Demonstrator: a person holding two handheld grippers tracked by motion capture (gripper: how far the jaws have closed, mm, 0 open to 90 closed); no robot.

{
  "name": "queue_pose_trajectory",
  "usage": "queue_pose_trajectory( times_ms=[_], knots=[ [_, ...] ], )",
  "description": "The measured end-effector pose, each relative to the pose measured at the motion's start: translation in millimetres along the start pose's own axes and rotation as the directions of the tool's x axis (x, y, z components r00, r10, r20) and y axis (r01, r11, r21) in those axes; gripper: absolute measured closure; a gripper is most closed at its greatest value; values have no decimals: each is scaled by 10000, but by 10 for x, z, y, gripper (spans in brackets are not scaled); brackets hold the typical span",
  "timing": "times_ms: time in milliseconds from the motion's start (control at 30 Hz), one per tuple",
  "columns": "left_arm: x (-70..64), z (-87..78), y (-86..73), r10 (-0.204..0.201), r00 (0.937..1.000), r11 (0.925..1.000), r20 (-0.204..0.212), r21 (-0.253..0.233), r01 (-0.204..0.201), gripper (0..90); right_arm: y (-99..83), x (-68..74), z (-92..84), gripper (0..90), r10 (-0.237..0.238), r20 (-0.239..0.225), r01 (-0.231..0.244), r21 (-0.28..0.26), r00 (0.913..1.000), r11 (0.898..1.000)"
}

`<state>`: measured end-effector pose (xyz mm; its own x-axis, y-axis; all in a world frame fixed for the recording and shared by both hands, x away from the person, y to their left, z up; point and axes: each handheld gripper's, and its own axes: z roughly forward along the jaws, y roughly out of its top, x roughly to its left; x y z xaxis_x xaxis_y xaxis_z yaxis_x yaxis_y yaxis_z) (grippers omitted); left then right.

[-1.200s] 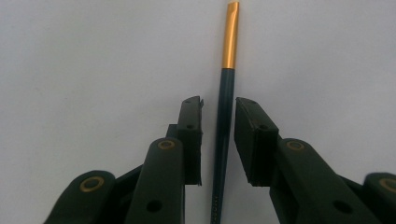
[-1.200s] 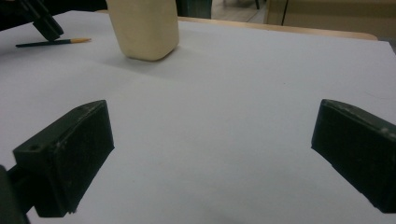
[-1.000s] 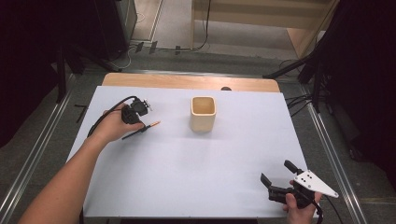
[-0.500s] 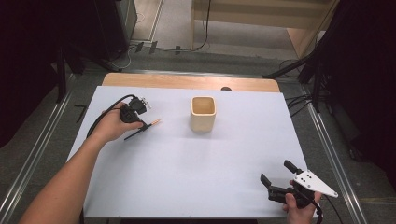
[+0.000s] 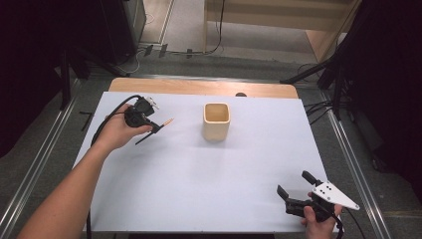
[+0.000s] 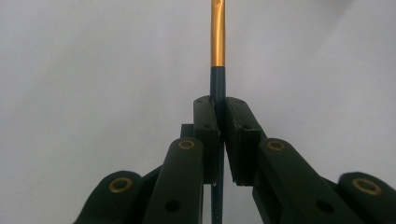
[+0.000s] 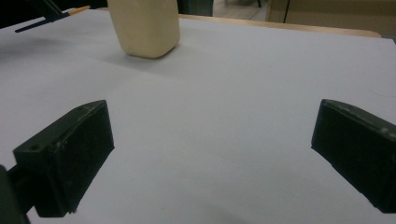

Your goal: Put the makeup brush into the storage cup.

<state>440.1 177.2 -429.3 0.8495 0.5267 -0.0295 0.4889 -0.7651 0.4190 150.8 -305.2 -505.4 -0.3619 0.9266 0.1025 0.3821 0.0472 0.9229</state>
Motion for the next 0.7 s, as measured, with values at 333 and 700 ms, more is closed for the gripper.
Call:
queue_pose_trajectory(
  times_ms=[333,700],
  knots=[
    [-85,-242,139,48,9998,9935,-198,-1133,-70,848,-2,2,14,0,-79,-21,79,28,10000,10000],
    [-183,-440,219,32,9987,9598,-505,-2801,-172,848,-3,4,11,0,-87,-61,88,35,9999,10000]
  ],
)
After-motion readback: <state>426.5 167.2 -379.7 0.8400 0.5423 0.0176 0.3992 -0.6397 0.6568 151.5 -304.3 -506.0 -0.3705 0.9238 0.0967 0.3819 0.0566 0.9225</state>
